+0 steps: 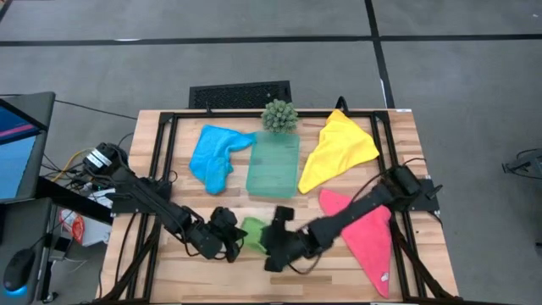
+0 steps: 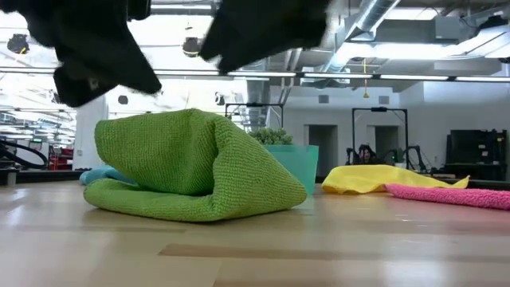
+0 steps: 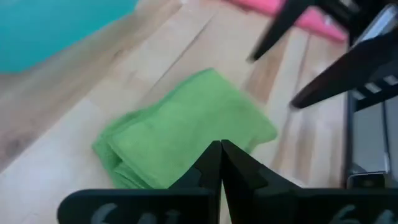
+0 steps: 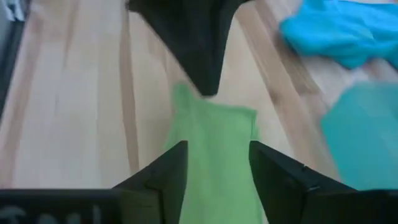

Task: Fold microfiber towels
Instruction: Fold the green micro fiber cloth

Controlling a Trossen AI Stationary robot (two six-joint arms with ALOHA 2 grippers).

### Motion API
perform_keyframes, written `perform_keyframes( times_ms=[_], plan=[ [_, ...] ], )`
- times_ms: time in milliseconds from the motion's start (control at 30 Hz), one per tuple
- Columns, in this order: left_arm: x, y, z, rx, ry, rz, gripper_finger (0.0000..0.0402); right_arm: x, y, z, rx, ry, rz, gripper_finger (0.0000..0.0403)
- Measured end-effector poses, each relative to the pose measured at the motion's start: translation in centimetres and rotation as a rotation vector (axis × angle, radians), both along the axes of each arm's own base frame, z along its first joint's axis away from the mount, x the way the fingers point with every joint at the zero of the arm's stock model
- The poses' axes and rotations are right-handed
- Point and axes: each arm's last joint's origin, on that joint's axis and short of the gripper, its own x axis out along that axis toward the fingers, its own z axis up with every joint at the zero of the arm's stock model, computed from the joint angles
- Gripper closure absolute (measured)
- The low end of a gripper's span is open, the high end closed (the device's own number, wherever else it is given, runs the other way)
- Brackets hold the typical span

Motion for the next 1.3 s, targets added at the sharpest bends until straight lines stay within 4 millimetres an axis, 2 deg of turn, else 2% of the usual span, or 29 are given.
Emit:
perform_keyframes(
  times_ms=[133, 233, 333, 667, 833, 1100, 1167, 1300],
  plan=[
    [0.9, 0.0, -1.6, 0.002, 0.035, -0.012, 0.0401, -2.0, 1.7, -2.8, -0.004, -0.009, -0.06, 0.0244],
    [1.5, 0.1, -2.5, -0.002, 0.056, -0.036, 0.0401, -2.4, 1.9, -4.6, 0.031, -0.032, -0.078, 0.0264],
    [1.5, 0.2, -2.7, 0.0, 0.084, -0.066, 0.0401, -1.9, 1.8, -5.5, 0.1, -0.067, -0.063, 0.0278],
    [1.4, 0.9, -3.4, 0.048, 0.149, -0.051, 0.0401, -1.2, 1.8, -9.5, 0.151, 0.039, 0.002, 0.029],
    [1.5, 0.7, -2.8, -0.012, 0.124, -0.065, 0.0402, -1.0, 1.4, -9.5, 0.152, 0.039, -0.008, 0.029],
    [2.0, -0.5, 2.1, -0.058, -0.055, -0.061, 0.0402, -0.2, 0.1, -9.5, 0.166, 0.039, -0.041, 0.029],
    [2.4, -1.2, 2.2, -0.043, -0.052, -0.109, 0.0402, -0.1, -0.1, -9.3, 0.176, 0.034, -0.054, 0.029],
    [2.6, -1.6, -0.2, -0.016, 0.076, -0.146, 0.0401, 0.0, -0.4, -9.2, 0.178, 0.027, -0.066, 0.029]
  ],
)
